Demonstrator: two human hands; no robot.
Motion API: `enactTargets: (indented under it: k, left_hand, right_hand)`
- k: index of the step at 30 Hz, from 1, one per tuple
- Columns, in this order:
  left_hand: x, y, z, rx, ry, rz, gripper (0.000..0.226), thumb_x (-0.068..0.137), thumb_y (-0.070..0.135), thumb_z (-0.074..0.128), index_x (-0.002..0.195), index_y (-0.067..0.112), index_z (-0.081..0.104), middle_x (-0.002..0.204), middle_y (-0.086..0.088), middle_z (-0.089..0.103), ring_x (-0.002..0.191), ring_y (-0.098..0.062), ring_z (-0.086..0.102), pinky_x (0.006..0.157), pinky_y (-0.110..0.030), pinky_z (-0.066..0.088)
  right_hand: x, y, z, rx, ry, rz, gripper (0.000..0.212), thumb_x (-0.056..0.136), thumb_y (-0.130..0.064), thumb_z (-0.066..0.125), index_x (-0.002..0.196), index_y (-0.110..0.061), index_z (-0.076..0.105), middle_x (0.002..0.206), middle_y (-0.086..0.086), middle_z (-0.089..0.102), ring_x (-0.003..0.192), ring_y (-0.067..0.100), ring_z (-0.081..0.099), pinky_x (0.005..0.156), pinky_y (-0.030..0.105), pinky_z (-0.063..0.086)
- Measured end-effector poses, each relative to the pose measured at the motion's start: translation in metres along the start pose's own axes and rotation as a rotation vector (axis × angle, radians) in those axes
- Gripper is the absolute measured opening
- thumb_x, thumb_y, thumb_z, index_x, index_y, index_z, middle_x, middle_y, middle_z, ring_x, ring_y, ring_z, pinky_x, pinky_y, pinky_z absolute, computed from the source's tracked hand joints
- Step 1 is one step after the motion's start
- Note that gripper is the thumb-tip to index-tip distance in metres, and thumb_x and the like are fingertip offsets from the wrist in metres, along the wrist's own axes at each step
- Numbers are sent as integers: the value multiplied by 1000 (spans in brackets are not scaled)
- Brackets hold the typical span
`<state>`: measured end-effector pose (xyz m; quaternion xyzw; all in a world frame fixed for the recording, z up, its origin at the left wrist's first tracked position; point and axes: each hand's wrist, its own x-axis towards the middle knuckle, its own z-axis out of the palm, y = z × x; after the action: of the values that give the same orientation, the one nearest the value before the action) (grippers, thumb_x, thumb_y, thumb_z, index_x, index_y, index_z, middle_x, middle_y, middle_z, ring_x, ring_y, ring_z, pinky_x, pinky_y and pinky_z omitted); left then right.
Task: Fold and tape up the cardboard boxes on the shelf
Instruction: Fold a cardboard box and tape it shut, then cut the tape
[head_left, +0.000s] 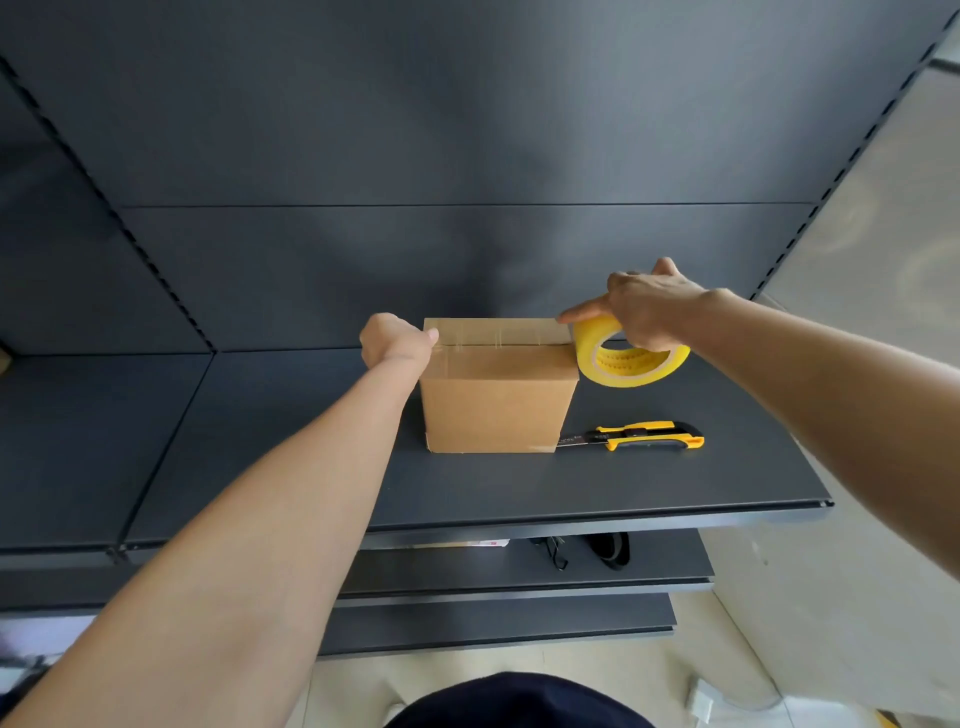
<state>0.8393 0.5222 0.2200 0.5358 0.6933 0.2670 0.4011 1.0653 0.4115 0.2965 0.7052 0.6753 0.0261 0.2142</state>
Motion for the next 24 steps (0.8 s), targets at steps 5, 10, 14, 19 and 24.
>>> enactTargets:
  k: [5,10,14,19,24]
  left_hand:
    - [1,-2,2,-12,1,13,15,81,19,74,86,8,65,97,-9,67,85,-31,64,66,-34,51]
    - [0,-4,2,-14,7,21,16,81,20,73,89,7,67,99,-9,68,90,-32,65,75,-37,55]
    - [-1,-5,3,-14,14,21,15,80,20,74,86,8,67,98,-8,69,89,-30,65,71,-33,52]
    - [-1,-5,2,-12,22,11,13,80,19,73,85,8,68,96,-9,69,88,-30,65,70,-32,50]
    - [-2,-6,2,-19,24,23,14,81,19,72,88,7,68,97,-8,69,88,-28,65,64,-30,46]
  right_hand:
    - [5,5,14,-51,115,-3,64,99,-18,36,140,-62,12,97,0,35,99,20,42,93,38,29]
    - [13,7,24,-57,115,-8,66,99,-19,38,140,-62,9,98,0,35,102,20,44,94,39,29]
    - [17,6,39,-47,97,-12,68,98,-21,41,140,-61,5,97,-1,34,103,20,44,91,38,29]
    - [27,4,51,-37,116,-6,75,96,-19,46,142,-59,2,101,1,38,104,21,45,89,38,30]
    - [34,9,53,-98,188,-3,79,95,-25,53,142,-58,0,115,4,46,110,22,45,90,40,31]
